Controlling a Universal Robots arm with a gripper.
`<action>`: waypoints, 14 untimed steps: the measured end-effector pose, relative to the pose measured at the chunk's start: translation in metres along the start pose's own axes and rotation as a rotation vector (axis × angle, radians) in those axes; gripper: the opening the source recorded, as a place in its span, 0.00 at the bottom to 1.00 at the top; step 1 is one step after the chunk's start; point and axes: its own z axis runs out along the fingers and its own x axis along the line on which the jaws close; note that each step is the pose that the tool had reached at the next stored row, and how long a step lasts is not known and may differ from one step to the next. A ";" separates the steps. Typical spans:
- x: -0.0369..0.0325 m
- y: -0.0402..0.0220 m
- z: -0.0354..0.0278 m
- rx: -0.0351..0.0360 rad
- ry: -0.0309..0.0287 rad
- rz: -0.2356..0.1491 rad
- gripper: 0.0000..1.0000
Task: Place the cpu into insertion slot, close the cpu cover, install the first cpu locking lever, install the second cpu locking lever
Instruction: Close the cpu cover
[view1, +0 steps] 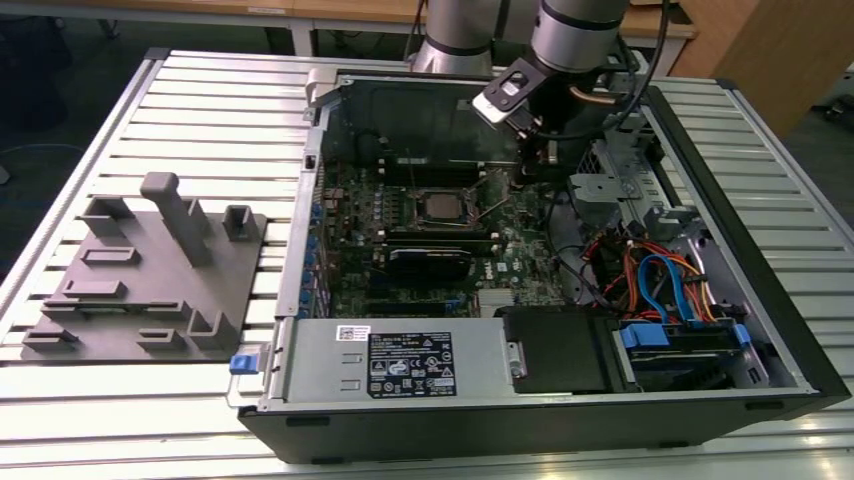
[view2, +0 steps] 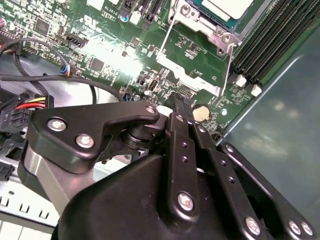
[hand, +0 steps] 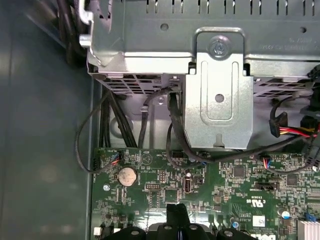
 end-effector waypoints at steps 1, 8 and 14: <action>0.0000 0.0000 0.0017 0.0000 0.0000 0.000 0.10; 0.0000 -0.0039 0.0038 0.0000 0.0006 0.000 0.10; 0.0003 -0.0114 0.0039 0.0001 0.0009 0.000 0.10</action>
